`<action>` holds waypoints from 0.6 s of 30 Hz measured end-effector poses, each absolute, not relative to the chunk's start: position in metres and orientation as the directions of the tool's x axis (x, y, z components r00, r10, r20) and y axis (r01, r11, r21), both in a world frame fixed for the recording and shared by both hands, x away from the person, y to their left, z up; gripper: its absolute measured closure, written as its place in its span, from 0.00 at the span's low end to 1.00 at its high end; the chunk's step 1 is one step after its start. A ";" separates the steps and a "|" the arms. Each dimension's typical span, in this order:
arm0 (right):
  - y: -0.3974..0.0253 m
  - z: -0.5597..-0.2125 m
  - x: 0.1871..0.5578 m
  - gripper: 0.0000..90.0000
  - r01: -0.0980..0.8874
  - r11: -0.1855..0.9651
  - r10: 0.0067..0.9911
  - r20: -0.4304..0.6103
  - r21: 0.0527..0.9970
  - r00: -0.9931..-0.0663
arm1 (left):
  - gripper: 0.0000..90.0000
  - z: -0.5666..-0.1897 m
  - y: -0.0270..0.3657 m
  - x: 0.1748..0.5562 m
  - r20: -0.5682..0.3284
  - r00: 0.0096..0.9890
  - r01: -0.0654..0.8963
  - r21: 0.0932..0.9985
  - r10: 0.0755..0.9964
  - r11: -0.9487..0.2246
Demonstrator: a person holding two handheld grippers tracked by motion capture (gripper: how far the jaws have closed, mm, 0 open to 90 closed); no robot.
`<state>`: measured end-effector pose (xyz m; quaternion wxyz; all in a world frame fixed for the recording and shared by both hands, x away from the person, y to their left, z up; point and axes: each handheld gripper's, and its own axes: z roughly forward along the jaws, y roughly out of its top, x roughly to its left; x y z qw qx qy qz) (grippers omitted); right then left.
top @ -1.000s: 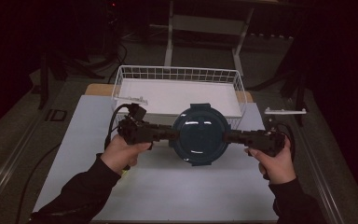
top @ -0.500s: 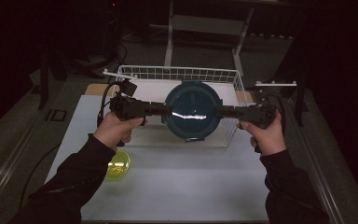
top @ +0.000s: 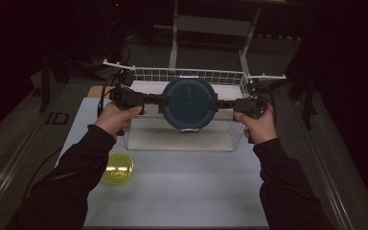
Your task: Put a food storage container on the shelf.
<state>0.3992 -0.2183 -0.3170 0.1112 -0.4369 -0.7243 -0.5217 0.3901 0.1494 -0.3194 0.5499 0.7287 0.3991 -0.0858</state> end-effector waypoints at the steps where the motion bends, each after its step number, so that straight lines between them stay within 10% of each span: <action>1: -0.218 -0.318 0.401 0.62 0.752 0.074 0.521 0.617 0.656 -0.590 | 0.62 -0.320 0.150 0.392 -0.565 0.666 0.677 0.733 0.487 -0.075; 18: -0.212 -0.309 0.419 0.61 0.810 0.014 0.592 0.648 0.586 -0.479 | 0.59 -0.322 0.150 0.416 -0.621 0.610 0.724 0.690 0.492 -0.027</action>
